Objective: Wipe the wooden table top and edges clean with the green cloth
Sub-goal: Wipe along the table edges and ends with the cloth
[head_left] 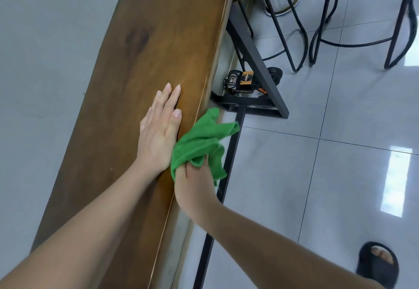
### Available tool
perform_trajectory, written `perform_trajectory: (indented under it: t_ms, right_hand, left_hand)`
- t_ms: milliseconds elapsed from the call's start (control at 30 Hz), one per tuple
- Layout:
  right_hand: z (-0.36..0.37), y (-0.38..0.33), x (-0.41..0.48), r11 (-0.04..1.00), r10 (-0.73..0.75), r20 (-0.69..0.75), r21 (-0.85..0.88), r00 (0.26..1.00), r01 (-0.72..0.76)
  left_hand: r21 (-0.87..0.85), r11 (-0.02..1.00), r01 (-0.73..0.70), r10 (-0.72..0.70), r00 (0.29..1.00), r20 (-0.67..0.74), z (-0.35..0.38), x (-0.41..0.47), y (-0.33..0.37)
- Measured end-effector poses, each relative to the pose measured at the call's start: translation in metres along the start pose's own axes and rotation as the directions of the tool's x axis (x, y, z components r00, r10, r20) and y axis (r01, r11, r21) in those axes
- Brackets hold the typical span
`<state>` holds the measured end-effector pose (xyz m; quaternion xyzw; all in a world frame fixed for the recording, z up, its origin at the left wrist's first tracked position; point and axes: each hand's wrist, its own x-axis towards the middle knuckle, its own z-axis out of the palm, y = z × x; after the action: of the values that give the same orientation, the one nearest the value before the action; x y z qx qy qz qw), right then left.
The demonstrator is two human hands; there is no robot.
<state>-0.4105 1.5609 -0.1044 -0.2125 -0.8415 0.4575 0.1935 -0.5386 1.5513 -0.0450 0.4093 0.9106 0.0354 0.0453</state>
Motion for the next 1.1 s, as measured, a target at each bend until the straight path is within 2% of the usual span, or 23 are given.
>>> perform_trajectory:
  t_ms: [67,133,167,200,233,300,367,500,633,800,833,933,1100]
  right_hand:
    - [-0.003,0.005,0.010,0.991,0.055,-0.131,0.128,0.990,-0.039]
    - [-0.016,0.013,0.036,0.926,0.210,-0.138,0.345,0.968,-0.152]
    - [-0.024,0.020,0.058,0.930,0.225,-0.142,0.325,0.964,-0.169]
    - [-0.031,0.029,0.086,0.962,0.216,-0.175,0.209,0.961,-0.178]
    - [-0.041,0.036,0.112,0.985,0.173,-0.142,0.051,0.974,-0.168]
    - [-0.058,0.044,0.150,0.960,0.143,-0.025,-0.240,0.989,-0.145]
    - [-0.061,0.051,0.164,0.925,0.108,-0.006,-0.366,0.994,-0.103]
    - [-0.056,0.050,0.158,0.929,0.176,-0.009,-0.330,0.984,-0.170]
    - [-0.048,0.041,0.129,0.935,0.086,0.007,-0.346,0.996,-0.078]
    - [-0.018,0.007,0.039,0.965,0.100,0.064,-0.249,0.993,-0.081]
    - [-0.010,-0.003,0.016,0.976,0.087,0.043,-0.202,0.995,-0.076]
    - [0.013,-0.035,-0.058,0.977,0.160,-0.127,0.163,0.979,-0.138]
    - [0.047,-0.075,-0.150,0.950,0.147,-0.125,0.294,0.981,-0.104]
  left_hand:
    - [-0.008,1.000,-0.008,0.008,1.000,-0.002,-0.001,0.000,-0.002]
    - [-0.011,1.000,-0.013,0.013,1.000,-0.007,0.000,0.000,-0.002]
    - [-0.012,1.000,-0.014,0.014,1.000,-0.007,0.000,0.000,-0.002]
    - [-0.014,1.000,-0.010,0.010,1.000,-0.006,0.000,-0.001,-0.001]
    - [-0.016,1.000,-0.002,0.002,1.000,-0.005,0.000,0.000,0.000]
    - [-0.022,1.000,0.016,-0.016,1.000,-0.004,0.000,0.000,0.001]
    - [-0.022,1.000,0.017,-0.017,1.000,-0.008,0.000,-0.002,0.002]
    - [-0.018,1.000,0.018,-0.018,1.000,0.008,0.000,-0.007,0.004]
    - [-0.029,0.999,0.030,-0.030,1.000,0.004,0.003,-0.037,-0.001]
    - [-0.035,0.999,0.001,-0.001,1.000,0.009,0.007,-0.116,-0.025]
    - [-0.031,1.000,-0.001,0.002,1.000,0.011,0.007,-0.133,-0.030]
    - [-0.042,0.999,-0.008,0.009,1.000,0.016,0.008,-0.186,-0.046]
    - [-0.077,0.997,-0.022,0.024,0.999,0.028,0.007,-0.273,-0.073]
